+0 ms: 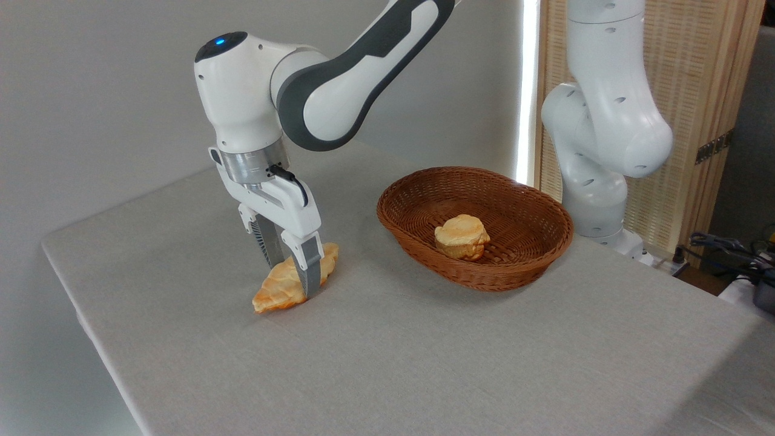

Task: Put bread into the basket
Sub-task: 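Lift the gripped bread up off the table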

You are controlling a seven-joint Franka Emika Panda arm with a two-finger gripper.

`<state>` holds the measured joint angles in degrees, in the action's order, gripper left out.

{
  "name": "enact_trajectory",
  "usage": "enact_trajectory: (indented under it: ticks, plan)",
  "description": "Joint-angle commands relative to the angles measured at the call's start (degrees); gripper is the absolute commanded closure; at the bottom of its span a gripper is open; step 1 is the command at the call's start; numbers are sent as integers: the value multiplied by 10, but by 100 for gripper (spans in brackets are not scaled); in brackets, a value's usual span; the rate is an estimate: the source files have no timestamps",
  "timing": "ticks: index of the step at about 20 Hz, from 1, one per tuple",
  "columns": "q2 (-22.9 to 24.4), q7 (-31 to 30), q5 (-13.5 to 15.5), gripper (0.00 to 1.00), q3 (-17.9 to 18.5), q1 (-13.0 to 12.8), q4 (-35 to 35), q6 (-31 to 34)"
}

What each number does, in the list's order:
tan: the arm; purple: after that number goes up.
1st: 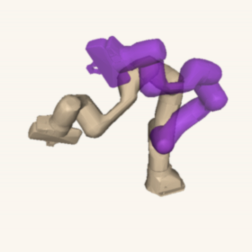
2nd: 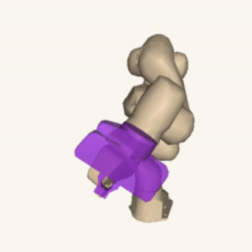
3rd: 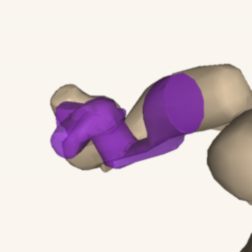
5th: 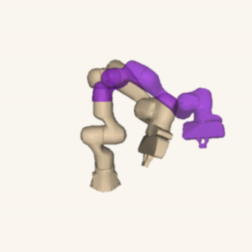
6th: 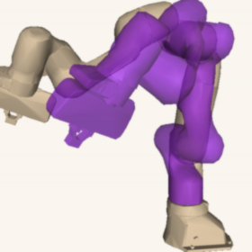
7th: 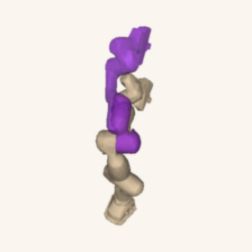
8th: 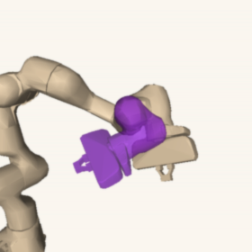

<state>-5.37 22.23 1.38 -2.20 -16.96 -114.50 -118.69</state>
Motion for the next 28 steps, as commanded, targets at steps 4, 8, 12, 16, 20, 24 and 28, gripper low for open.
enact_trajectory:
  ticks: [4,8,12,16,20,24,28]
  plan:
    - [3,2,-10,59,1,-2,0,10]
    - [4,2,-10,58,1,-2,1,10]
    - [7,2,-10,57,1,-2,2,10]
    - [60,2,-10,55,7,-1,4,13]
    - [112,4,-10,54,7,-1,5,55]
    - [128,13,-9,52,9,3,30,129]
    - [128,21,-2,52,18,4,52,173]
